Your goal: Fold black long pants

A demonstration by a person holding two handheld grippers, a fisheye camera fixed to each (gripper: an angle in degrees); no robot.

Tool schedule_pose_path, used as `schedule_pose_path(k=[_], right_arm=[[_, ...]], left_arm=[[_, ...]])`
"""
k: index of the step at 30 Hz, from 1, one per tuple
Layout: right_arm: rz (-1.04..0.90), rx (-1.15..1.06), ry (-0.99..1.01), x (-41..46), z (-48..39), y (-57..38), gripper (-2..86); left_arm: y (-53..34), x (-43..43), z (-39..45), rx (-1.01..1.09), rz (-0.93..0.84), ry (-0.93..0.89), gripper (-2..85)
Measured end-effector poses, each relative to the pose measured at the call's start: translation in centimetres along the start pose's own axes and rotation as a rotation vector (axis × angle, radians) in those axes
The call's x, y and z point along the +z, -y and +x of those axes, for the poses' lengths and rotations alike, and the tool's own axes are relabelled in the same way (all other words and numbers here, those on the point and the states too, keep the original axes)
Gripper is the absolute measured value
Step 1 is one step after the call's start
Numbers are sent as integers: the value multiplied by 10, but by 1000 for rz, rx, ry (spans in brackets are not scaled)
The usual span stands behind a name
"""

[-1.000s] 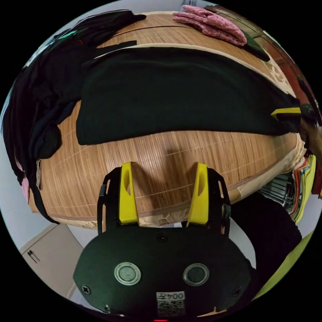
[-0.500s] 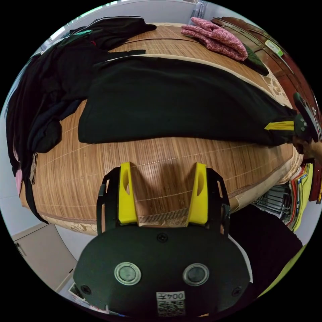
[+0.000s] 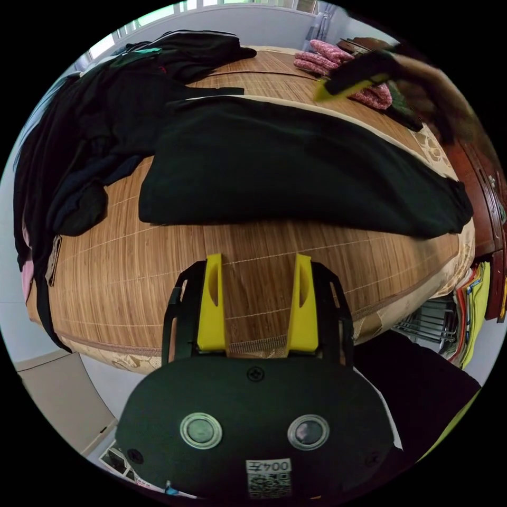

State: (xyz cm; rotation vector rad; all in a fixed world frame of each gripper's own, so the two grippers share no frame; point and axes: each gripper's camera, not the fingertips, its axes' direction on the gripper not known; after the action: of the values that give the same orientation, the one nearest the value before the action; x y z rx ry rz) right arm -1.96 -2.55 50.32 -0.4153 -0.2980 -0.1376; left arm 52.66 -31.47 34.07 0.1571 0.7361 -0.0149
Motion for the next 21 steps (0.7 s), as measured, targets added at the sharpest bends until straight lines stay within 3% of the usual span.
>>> schedule_pose_path(k=[3, 12, 17, 21], right_arm=[[20, -59, -85, 12, -17, 49, 67], [-40, -151, -59, 54, -47, 120, 100], [65, -239, -127, 44, -71, 99, 10], [177, -257, -129, 43, -83, 62, 1]], left_arm=[[-2, -1, -13, -3, 7, -1, 177], [-1, -4, -62, -41, 27, -8, 158], [2, -7, -94, -69, 35, -19, 143], [8, -10, -145, -141, 47, -272, 123]])
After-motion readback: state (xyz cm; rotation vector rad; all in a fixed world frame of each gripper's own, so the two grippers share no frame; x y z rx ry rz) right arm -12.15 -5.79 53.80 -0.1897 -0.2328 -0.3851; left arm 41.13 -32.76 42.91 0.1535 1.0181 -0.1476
